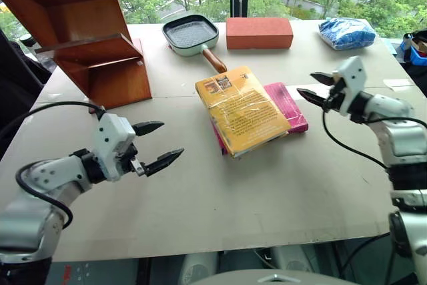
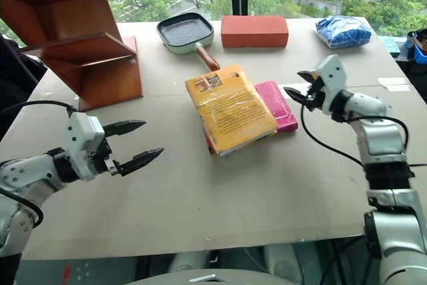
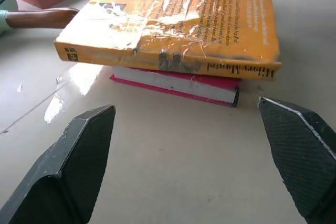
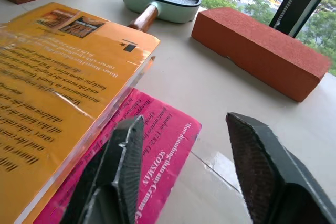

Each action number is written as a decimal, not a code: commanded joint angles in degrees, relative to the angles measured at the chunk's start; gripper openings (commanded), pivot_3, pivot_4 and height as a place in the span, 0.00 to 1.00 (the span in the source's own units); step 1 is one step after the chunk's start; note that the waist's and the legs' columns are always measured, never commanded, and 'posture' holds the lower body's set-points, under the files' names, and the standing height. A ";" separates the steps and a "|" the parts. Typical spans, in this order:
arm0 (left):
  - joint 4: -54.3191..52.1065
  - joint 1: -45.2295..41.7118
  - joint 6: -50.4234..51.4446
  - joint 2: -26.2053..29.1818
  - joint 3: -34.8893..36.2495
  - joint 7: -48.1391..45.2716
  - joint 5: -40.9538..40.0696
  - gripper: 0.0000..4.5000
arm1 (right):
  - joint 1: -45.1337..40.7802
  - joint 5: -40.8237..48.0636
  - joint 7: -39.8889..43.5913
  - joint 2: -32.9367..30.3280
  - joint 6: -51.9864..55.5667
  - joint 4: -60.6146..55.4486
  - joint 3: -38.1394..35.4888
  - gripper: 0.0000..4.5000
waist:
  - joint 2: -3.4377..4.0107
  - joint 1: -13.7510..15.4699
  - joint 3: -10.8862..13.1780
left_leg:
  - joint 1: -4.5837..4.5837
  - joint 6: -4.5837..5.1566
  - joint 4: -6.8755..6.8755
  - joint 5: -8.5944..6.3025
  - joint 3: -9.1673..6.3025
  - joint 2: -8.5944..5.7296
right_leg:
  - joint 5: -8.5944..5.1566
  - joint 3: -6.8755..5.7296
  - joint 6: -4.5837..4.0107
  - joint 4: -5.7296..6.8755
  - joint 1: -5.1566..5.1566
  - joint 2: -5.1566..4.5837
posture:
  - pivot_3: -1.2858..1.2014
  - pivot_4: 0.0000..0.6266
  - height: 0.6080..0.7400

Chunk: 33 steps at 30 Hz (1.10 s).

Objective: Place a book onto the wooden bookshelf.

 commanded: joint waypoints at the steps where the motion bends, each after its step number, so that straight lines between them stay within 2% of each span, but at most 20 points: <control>1: 0.06 -2.51 0.85 1.56 2.00 -1.79 -2.08 1.00 | -5.91 -4.51 -3.59 2.20 -4.43 10.68 1.35 0.07 | 0.00 0.00 0.03 | -0.04 0.00 0.00 0.00 0.00 0.00 | 0.06 0.00 0.10 -0.02 -0.01 -0.03 | 0.52 0.24 1.00; 2: 0.13 -2.86 0.89 1.84 1.96 -1.97 -1.80 1.00 | -7.52 -5.21 -4.34 3.26 -5.55 13.71 1.63 0.01 | 0.01 -0.10 0.06 | -0.06 -0.01 0.00 0.00 0.02 0.00 | 0.07 0.01 0.12 -0.03 -0.04 -0.10 | 0.52 0.24 1.00; 6: -0.44 -3.03 2.05 1.71 2.29 -1.91 -1.65 1.00 | -10.75 -5.59 -3.55 6.50 -7.97 19.06 2.02 0.01 | 0.01 -0.44 0.07 | -0.12 -0.01 -0.02 0.00 -0.08 -0.01 | 0.09 0.08 0.14 -0.14 -0.07 -0.19 | 0.52 0.24 1.00; 13: -1.19 -1.99 2.99 1.49 2.45 -1.33 -0.90 1.00 | -8.44 -5.00 1.58 10.56 -5.40 12.99 4.02 0.01 | 0.02 -0.57 0.08 | -0.05 -0.01 -0.06 0.00 -0.25 0.02 | 0.09 -0.01 0.14 0.02 -0.07 -0.17 | 0.52 0.24 1.00; 21: -1.53 -1.59 4.19 1.99 2.96 -1.49 -1.01 1.00 | -4.87 -4.91 3.46 13.49 -0.55 3.86 6.55 0.01 | 0.02 -0.57 0.08 | 0.01 -0.02 -0.02 0.00 -0.27 0.02 | 0.09 -0.01 0.13 0.14 -0.07 -0.16 | 0.52 0.24 1.00; 30: -1.46 -0.97 5.08 1.40 3.63 -1.00 -1.24 1.00 | -4.13 -5.67 2.26 14.61 0.34 1.61 6.95 0.01 | 0.02 -0.58 0.08 | 0.06 -0.02 0.00 0.00 -0.26 0.01 | 0.08 0.00 0.12 0.24 -0.07 -0.16 | 0.52 0.24 1.00; 33: -1.08 -1.19 8.85 -1.34 3.52 3.15 -3.78 1.00 | -3.95 -6.28 1.18 12.81 -1.19 1.70 5.75 0.01 | 0.02 -0.56 0.08 | 0.06 -0.02 0.01 0.00 -0.26 0.01 | 0.08 -0.01 0.12 0.26 -0.08 -0.16 | 0.52 0.24 1.00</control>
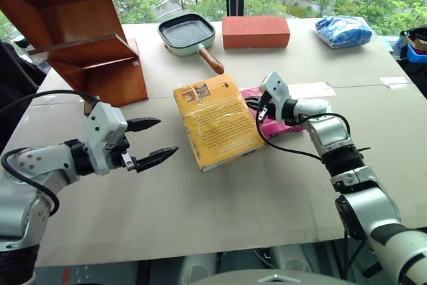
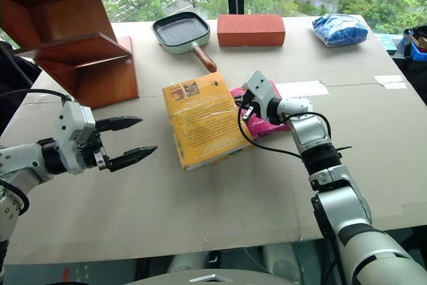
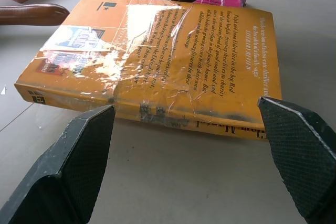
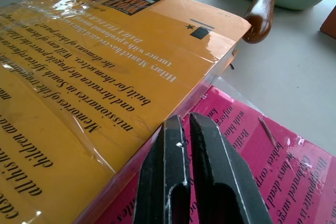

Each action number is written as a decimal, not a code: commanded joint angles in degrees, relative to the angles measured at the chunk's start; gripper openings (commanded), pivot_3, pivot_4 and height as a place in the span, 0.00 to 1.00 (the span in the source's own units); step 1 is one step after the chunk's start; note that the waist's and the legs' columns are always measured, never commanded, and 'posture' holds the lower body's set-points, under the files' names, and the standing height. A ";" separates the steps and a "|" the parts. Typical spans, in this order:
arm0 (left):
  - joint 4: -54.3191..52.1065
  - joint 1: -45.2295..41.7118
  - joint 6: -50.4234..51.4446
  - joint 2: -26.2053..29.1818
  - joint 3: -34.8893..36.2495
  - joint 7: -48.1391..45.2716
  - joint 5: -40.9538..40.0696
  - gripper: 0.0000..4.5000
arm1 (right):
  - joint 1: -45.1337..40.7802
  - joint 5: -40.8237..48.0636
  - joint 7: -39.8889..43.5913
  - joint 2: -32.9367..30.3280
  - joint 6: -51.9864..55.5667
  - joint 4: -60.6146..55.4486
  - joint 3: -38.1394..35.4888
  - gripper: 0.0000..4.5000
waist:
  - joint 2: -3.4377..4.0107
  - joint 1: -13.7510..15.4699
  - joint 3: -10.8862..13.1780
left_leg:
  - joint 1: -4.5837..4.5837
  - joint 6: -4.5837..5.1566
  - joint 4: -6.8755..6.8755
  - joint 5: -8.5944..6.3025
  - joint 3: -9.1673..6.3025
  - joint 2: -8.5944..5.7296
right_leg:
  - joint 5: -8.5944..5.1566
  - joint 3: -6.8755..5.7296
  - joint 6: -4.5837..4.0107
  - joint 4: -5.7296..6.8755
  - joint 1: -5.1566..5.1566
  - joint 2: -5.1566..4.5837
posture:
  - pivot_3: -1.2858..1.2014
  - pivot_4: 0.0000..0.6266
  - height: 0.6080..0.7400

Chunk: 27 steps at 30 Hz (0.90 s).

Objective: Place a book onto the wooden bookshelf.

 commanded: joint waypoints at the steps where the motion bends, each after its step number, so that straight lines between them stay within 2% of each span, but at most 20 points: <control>1: -1.13 0.29 5.04 -3.06 1.79 5.50 -3.39 1.00 | 0.51 0.39 -0.88 -2.52 -2.00 -3.37 -2.39 0.01 | 0.00 0.03 0.00 | 0.00 0.00 0.00 0.00 0.01 0.00 | 0.00 0.01 0.00 0.01 0.00 -0.01 | 0.52 0.24 1.00; 4: -2.63 1.56 10.33 -5.74 1.18 9.69 -6.10 1.00 | 3.21 4.24 2.38 -5.99 0.09 -9.21 -4.90 0.01 | -0.02 0.24 0.00 | -0.02 0.00 0.03 0.00 -0.01 -0.03 | 0.01 0.01 0.02 0.01 0.01 -0.05 | 0.52 0.24 1.00; 5: -2.34 1.20 12.94 -8.33 1.76 11.97 -9.93 1.00 | 5.06 6.11 3.87 -8.22 2.14 -13.34 -6.34 0.01 | -0.02 0.38 0.00 | -0.03 0.00 0.03 0.00 -0.02 -0.04 | 0.01 0.01 0.02 0.01 0.01 -0.06 | 0.52 0.24 1.00; 6: -2.06 0.83 14.83 -10.13 2.30 13.61 -12.73 1.00 | 6.35 7.40 4.69 -9.79 3.70 -16.30 -7.26 0.12 | -0.02 0.52 0.00 | -0.04 0.00 0.03 0.00 -0.04 -0.04 | 0.01 -0.01 0.02 0.00 0.02 -0.08 | 0.52 0.24 1.00; 7: -1.39 0.56 16.44 -11.79 2.45 15.22 -14.50 1.00 | 7.81 8.52 5.43 -11.53 4.96 -19.26 -8.16 0.18 | -0.02 0.58 0.00 | -0.04 0.00 0.03 0.00 -0.04 -0.05 | 0.01 -0.01 0.03 0.02 0.02 -0.12 | 0.52 0.24 1.00; 9: 0.06 0.04 19.23 -14.15 1.99 18.21 -16.23 1.00 | 10.43 10.46 6.38 -14.55 7.19 -24.62 -9.73 0.36 | -0.07 0.51 0.00 | -0.06 0.01 0.08 -0.01 -0.05 -0.05 | 0.01 -0.03 0.04 0.06 0.02 -0.13 | 0.52 0.24 1.00; 10: 1.28 -0.42 20.69 -15.67 1.65 19.69 -17.56 1.00 | 12.38 12.53 7.91 -16.66 8.71 -28.82 -11.11 0.52 | -0.06 0.50 0.00 | -0.05 0.01 0.10 0.00 -0.08 -0.04 | 0.01 -0.05 0.03 0.09 0.03 -0.10 | 0.52 0.24 1.00; 11: 2.71 -1.22 23.08 -17.24 1.71 21.77 -20.28 1.00 | 14.35 14.48 9.20 -18.80 10.54 -33.07 -12.46 0.55 | -0.06 0.41 0.00 | -0.04 0.01 0.10 0.00 -0.08 -0.05 | 0.01 -0.05 0.03 0.10 0.02 -0.10 | 0.52 0.24 1.00; 15: 7.20 -4.25 31.27 -20.08 2.37 27.78 -28.69 1.00 | 20.69 21.83 11.36 -24.68 17.46 -45.52 -15.92 0.94 | -0.11 0.28 0.02 | 0.08 0.01 0.20 0.00 -0.17 -0.04 | -0.01 -0.06 0.03 0.37 0.04 0.03 | 0.52 0.24 1.00; 16: 9.07 -5.49 33.34 -20.78 2.47 29.90 -30.53 1.00 | 22.68 24.01 11.87 -26.21 19.47 -48.93 -17.04 0.99 | -0.14 0.17 0.01 | 0.09 0.01 0.21 0.00 -0.18 -0.02 | -0.01 -0.04 0.03 0.37 0.04 0.07 | 0.52 0.24 1.00; 20: 17.89 -10.50 39.02 -23.44 2.47 36.74 -34.19 1.00 | 29.71 32.93 11.90 -30.59 26.31 -59.92 -22.09 0.99 | -0.15 0.29 0.00 | 0.18 0.02 0.27 0.01 -0.24 -0.04 | -0.10 -0.05 0.15 0.45 0.11 0.13 | 0.52 0.24 1.00; 27: 32.76 -22.53 42.38 -28.54 2.20 41.63 -35.94 1.00 | 32.26 41.57 4.99 -29.88 29.35 -66.13 -27.84 0.99 | -0.27 1.25 -0.08 | 0.19 0.01 0.46 0.02 -0.25 -0.28 | -0.09 -0.09 0.15 0.46 0.24 0.09 | 0.52 0.24 1.00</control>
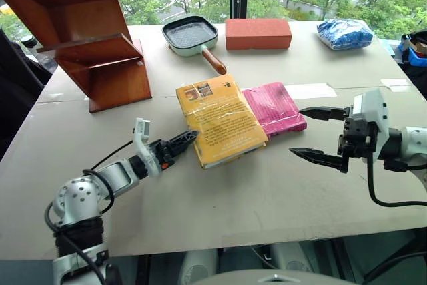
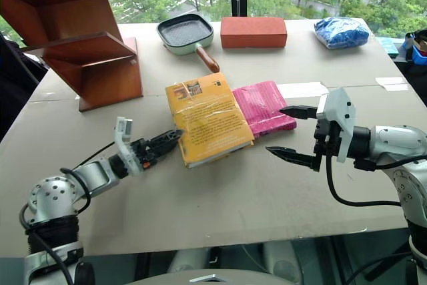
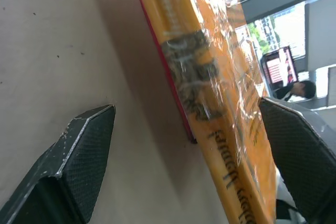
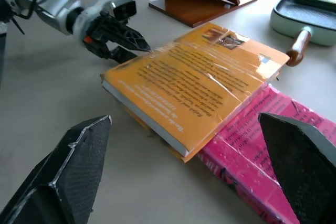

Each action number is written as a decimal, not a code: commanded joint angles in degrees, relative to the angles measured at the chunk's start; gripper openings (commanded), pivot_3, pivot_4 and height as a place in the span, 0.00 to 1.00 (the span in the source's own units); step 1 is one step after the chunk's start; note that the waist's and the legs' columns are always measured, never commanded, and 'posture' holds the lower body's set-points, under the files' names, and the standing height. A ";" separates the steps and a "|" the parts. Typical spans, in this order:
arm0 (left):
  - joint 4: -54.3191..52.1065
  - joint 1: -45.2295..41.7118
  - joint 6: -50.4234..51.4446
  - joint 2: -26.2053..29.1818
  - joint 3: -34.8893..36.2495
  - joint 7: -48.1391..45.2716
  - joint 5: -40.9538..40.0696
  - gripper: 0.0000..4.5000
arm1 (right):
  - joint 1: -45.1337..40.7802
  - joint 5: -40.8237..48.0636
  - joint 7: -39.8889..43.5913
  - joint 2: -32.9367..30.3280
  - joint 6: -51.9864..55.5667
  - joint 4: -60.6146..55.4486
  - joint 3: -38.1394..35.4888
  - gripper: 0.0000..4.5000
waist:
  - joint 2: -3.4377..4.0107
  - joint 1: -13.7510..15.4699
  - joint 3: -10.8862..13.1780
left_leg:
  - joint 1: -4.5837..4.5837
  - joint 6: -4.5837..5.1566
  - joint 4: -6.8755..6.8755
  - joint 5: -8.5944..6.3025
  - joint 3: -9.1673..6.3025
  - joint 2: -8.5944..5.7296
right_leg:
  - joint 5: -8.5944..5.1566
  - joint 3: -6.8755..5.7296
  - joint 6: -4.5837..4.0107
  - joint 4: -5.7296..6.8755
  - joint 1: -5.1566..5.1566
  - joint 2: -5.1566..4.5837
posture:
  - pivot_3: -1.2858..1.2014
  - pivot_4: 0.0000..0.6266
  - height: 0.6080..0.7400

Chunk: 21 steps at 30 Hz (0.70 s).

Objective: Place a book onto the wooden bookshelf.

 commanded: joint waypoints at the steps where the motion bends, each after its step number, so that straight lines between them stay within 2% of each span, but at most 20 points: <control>1: 7.34 -4.36 1.49 -1.42 -0.18 1.55 0.12 1.00 | -0.25 3.53 -4.44 0.76 0.21 -2.98 -3.46 0.99 | -0.07 0.42 -0.05 | -0.01 0.00 0.01 0.00 0.00 -0.01 | 0.00 -0.01 0.00 0.00 0.01 0.00 | 0.52 0.24 1.00; 9: 20.60 -13.67 2.48 -2.91 -1.63 -2.79 4.32 1.00 | 4.27 7.42 -6.90 -1.01 0.12 -5.37 -5.56 0.99 | -0.08 1.12 -0.08 | -0.09 0.00 0.02 0.00 0.04 -0.17 | 0.06 -0.14 -0.13 -0.07 0.08 -0.14 | 0.52 0.24 1.00; 12: 21.54 -14.73 3.66 -2.84 -1.14 -4.65 4.46 0.82 | 5.15 7.78 -7.78 -1.60 -0.24 -5.72 -6.10 1.00 | -0.09 1.11 -0.08 | -0.08 0.00 0.04 0.01 0.01 -0.24 | 0.05 -0.18 -0.13 -0.06 0.11 -0.19 | 0.52 0.24 1.00; 15: 21.23 -15.06 4.76 -2.99 0.29 -5.18 3.79 0.54 | 5.23 8.58 -8.88 -1.71 -0.33 -6.18 -6.15 1.00 | -0.10 0.86 -0.08 | -0.13 0.00 0.04 0.01 -0.02 -0.24 | 0.06 -0.18 -0.12 -0.09 0.10 -0.19 | 0.52 0.24 1.00; 16: 20.40 -14.92 5.22 -3.02 0.82 -5.10 3.38 0.41 | 5.05 8.92 -9.27 -1.71 -0.35 -6.21 -6.02 1.00 | -0.10 0.84 -0.07 | -0.13 0.00 0.04 0.01 -0.05 -0.23 | 0.05 -0.18 -0.11 -0.10 0.10 -0.20 | 0.52 0.24 1.00; 18: 18.78 -14.62 5.82 -3.17 1.73 -5.04 2.75 0.21 | 4.62 9.70 -9.93 -1.71 -0.35 -6.01 -5.79 1.00 | -0.10 0.79 -0.07 | -0.13 0.00 0.04 0.01 -0.14 -0.23 | 0.04 -0.18 -0.09 -0.10 0.10 -0.21 | 0.52 0.24 1.00; 19: 17.68 -14.55 5.78 -3.30 2.33 -4.64 2.44 0.15 | 4.23 10.17 -10.31 -1.57 -0.34 -5.67 -5.65 1.00 | -0.11 0.78 -0.07 | -0.13 0.00 0.04 0.01 -0.16 -0.23 | 0.04 -0.18 -0.08 -0.11 0.10 -0.22 | 0.52 0.24 1.00; 21: 12.91 -14.81 4.71 -3.01 3.38 -4.34 1.52 0.13 | 3.19 11.78 -11.34 -0.80 -0.27 -4.52 -5.82 1.00 | -0.13 0.77 -0.05 | -0.15 0.00 0.04 0.01 -0.19 -0.22 | 0.04 -0.17 -0.08 -0.12 0.10 -0.23 | 0.52 0.24 1.00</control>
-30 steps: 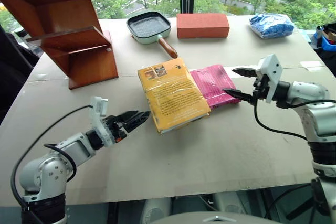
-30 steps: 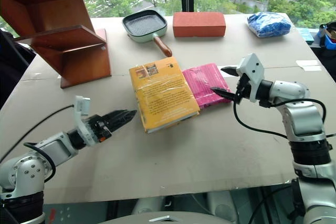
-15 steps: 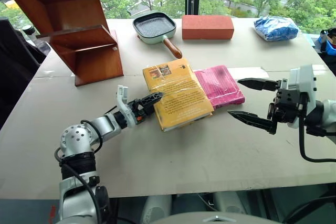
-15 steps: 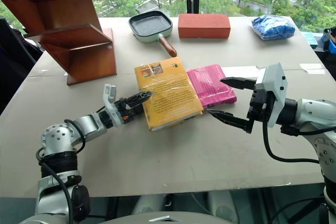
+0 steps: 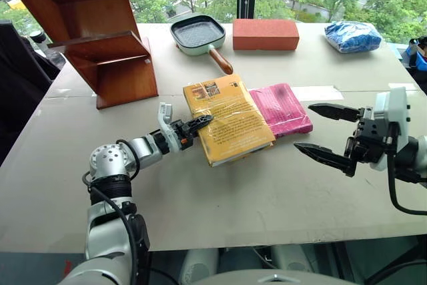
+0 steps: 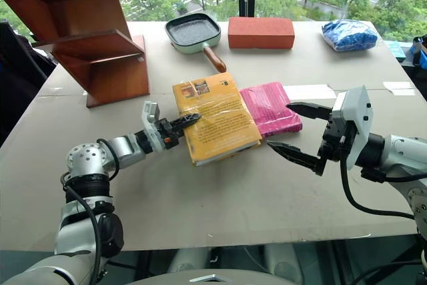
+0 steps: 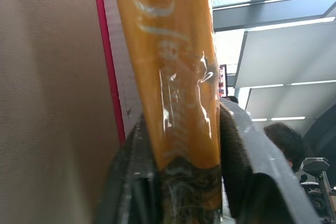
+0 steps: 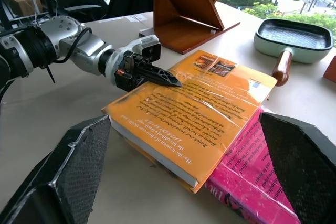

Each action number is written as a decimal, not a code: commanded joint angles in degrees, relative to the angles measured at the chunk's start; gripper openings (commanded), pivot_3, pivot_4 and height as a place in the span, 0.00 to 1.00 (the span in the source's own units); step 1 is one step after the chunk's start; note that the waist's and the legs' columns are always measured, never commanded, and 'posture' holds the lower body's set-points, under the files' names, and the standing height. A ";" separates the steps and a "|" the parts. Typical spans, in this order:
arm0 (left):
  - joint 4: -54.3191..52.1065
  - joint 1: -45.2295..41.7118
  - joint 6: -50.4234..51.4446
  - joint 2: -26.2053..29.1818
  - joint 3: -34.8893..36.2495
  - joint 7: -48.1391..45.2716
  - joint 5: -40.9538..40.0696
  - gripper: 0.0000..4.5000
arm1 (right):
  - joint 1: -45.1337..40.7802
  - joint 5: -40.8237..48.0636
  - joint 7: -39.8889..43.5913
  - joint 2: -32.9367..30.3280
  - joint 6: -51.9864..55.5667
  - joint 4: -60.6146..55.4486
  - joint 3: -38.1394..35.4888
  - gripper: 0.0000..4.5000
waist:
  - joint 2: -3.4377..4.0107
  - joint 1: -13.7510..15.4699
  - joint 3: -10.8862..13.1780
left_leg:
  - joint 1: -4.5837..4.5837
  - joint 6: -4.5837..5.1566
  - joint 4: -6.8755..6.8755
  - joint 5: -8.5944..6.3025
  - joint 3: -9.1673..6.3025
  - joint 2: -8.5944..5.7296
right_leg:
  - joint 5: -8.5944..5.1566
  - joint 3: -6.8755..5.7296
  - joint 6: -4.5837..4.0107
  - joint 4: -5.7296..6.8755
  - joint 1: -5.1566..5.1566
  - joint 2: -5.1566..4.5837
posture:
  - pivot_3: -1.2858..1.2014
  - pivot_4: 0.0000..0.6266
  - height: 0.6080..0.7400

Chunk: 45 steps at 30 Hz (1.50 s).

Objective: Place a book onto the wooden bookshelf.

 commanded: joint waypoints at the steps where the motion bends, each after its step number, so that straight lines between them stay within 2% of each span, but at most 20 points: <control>1: -11.44 -0.68 -1.34 0.86 2.58 0.30 -2.78 0.13 | -2.92 4.22 -2.46 0.83 -0.51 0.75 -1.72 1.00 | -0.13 -0.06 0.09 | 0.00 0.00 0.00 0.00 -0.04 0.00 | 0.00 0.01 0.00 -0.01 0.00 -0.01 | 0.52 0.24 1.00; 4: -24.93 -4.73 -6.04 4.91 2.36 -0.02 -1.62 0.13 | -6.61 7.27 -3.91 2.40 -0.71 3.75 -1.41 1.00 | -0.52 -0.11 0.32 | -0.10 -0.02 0.00 0.01 -0.06 0.19 | 0.01 0.00 -0.02 0.01 -0.11 -0.01 | 0.52 0.24 1.00; 7: -33.22 -9.13 -10.74 10.65 -1.75 -2.56 3.73 0.13 | -10.32 9.13 -4.99 4.29 -0.59 6.02 0.54 1.00 | -0.60 -0.07 0.38 | -0.13 -0.05 0.00 0.02 -0.03 0.27 | 0.02 0.00 -0.04 -0.01 -0.14 0.02 | 0.52 0.24 1.00; 11: -38.50 -17.85 -28.75 25.26 -16.60 -11.70 26.62 0.13 | -17.00 7.92 -4.12 7.70 -1.82 11.03 4.91 1.00 | -0.54 -0.10 0.36 | -0.07 -0.05 -0.25 0.02 0.19 -0.03 | 0.01 0.17 -0.02 -0.24 -0.14 0.01 | 0.52 0.24 1.00; 13: -38.60 -20.64 -39.24 32.64 -23.88 -17.30 38.55 0.13 | -20.53 7.22 -3.27 9.36 -2.67 14.45 6.17 1.00 | -0.43 -0.14 0.37 | -0.05 -0.05 -0.42 0.02 0.30 -0.07 | 0.01 0.24 -0.02 -0.43 -0.13 0.00 | 0.52 0.24 1.00; 16: -35.67 -24.18 -53.45 41.43 -31.17 -21.32 55.54 0.13 | -24.90 6.24 -1.31 11.04 -3.75 18.83 7.52 1.00 | -0.35 -0.26 0.46 | -0.12 -0.04 -0.53 0.02 0.47 -0.04 | 0.02 0.22 -0.02 -0.64 -0.16 0.04 | 0.52 0.24 1.00; 19: -30.87 -26.99 -63.37 48.03 -34.06 -20.39 69.88 0.13 | -28.98 6.22 0.67 12.60 -4.27 22.62 8.24 1.00 | -0.30 -0.27 0.51 | -0.40 -0.04 -0.48 0.02 0.46 0.06 | 0.02 0.10 0.01 -0.68 -0.38 0.08 | 0.52 0.24 1.00; 21: -28.52 -26.75 -64.93 51.19 -34.27 -19.25 76.34 0.13 | -31.17 6.40 1.25 13.69 -4.12 24.35 8.60 1.00 | -0.30 -0.24 0.51 | -0.95 -0.03 -0.41 0.02 0.47 0.12 | 0.03 0.10 0.02 -0.59 -0.94 0.14 | 0.52 0.24 1.00; 23: -25.94 -24.69 -64.67 54.08 -33.23 -16.65 82.62 0.13 | -33.25 5.70 0.87 14.83 -3.53 25.77 9.68 1.00 | -0.30 -0.26 0.51 | -1.11 -0.03 -0.37 0.02 0.49 0.12 | 0.03 0.08 0.03 -0.47 -1.16 0.12 | 0.52 0.24 1.00; 26: -23.56 -22.13 -65.75 55.95 -32.08 -16.58 86.54 0.13 | -34.72 4.25 0.47 15.71 -3.17 26.78 11.00 1.00 | -0.28 -0.34 0.52 | -1.17 -0.02 -0.41 0.02 0.54 0.17 | 0.02 0.06 0.05 -0.42 -1.26 0.11 | 0.52 0.24 1.00; 33: -17.21 -17.54 -68.64 55.03 -30.66 -16.15 89.47 0.13 | -37.15 0.22 -1.42 16.94 -4.31 27.60 12.02 1.00 | -0.29 -0.08 0.52 | -1.53 -0.02 -0.02 0.02 0.33 0.25 | 0.02 -0.25 0.05 -0.19 -1.40 0.05 | 0.52 0.24 1.00; 36: -14.19 -17.26 -69.38 53.85 -30.53 -15.81 89.83 0.13 | -37.45 -2.04 -2.84 17.14 -5.07 26.98 12.40 1.00 | -0.29 -0.15 0.52 | -1.95 -0.02 0.47 0.02 0.25 0.25 | 0.02 -0.32 0.05 0.27 -1.74 0.06 | 0.52 0.24 1.00; 41: -11.48 -18.92 -70.13 50.88 -31.35 -16.71 89.99 0.13 | -37.32 -6.62 -4.97 17.02 -6.80 25.84 13.12 1.00 | -0.28 -0.41 0.52 | -1.90 -0.02 0.60 0.02 0.27 0.23 | 0.03 -0.33 0.05 0.41 -1.74 0.10 | 0.52 0.24 1.00; 45: -10.10 -20.16 -70.28 50.68 -33.34 -19.21 93.16 0.13 | -36.96 -7.73 -5.21 17.21 -7.05 25.30 12.83 1.00 | -0.29 -0.41 0.52 | -1.89 -0.02 0.64 0.02 0.24 0.25 | 0.03 -0.35 0.04 0.47 -1.74 0.14 | 0.52 0.24 1.00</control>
